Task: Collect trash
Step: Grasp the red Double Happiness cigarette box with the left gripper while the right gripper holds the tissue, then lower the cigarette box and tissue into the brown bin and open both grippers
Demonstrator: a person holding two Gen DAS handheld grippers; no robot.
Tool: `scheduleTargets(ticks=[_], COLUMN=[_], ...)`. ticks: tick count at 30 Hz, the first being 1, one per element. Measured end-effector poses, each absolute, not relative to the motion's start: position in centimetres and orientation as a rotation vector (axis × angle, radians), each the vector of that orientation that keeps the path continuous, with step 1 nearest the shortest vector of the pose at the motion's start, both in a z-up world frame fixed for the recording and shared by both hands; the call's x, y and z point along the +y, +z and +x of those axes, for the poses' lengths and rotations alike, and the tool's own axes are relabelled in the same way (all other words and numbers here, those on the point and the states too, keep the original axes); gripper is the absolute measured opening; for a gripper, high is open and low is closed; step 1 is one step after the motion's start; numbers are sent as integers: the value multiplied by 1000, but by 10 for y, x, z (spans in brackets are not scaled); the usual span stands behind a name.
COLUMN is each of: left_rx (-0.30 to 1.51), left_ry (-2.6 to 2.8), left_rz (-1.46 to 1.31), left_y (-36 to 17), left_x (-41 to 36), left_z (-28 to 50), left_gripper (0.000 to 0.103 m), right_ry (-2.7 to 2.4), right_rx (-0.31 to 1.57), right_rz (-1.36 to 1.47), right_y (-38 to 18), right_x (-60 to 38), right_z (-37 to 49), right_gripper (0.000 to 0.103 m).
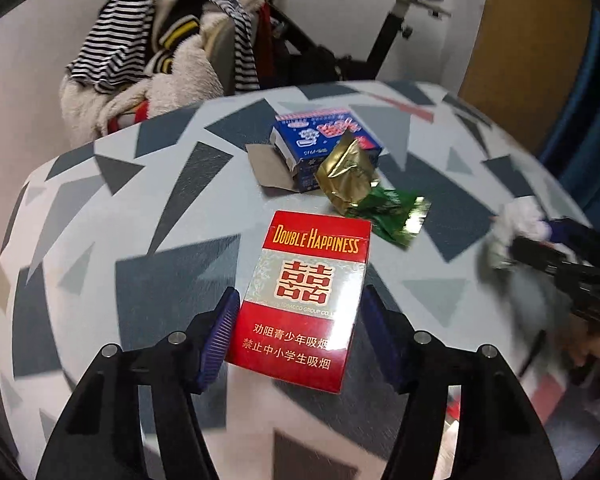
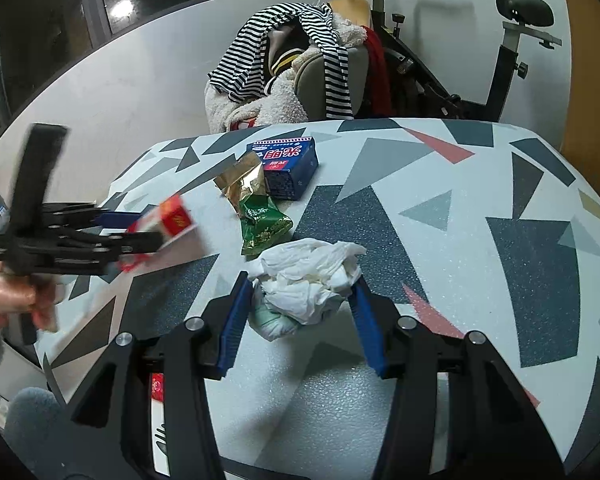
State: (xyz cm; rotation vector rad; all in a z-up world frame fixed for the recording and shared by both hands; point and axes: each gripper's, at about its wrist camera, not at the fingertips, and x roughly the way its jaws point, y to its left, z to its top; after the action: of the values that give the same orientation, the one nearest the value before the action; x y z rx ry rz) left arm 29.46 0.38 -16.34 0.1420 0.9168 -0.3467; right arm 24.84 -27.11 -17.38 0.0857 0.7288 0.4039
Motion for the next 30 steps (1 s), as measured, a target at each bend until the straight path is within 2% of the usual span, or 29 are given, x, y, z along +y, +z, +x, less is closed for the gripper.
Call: scheduleTargets(ticks=[9, 15, 23, 30], left_rx=[828, 808, 808, 868], left_ry=[-370, -409, -434, -416], left_rz=[72, 95, 95, 42], left_y=[-130, -127, -143, -180], left_x=[14, 4, -11, -14], left_z=[199, 133, 56, 13], left_gripper=[60, 60, 60, 59], right_ry=[409, 451, 507, 526], right_rx=[668, 640, 628, 616], right_rz=[-1, -15, 44, 75], right_y=[-156, -140, -135, -144], right_x=[-263, -264, -269, -265], right_z=[228, 191, 123, 68], right_gripper=[51, 51, 51, 51])
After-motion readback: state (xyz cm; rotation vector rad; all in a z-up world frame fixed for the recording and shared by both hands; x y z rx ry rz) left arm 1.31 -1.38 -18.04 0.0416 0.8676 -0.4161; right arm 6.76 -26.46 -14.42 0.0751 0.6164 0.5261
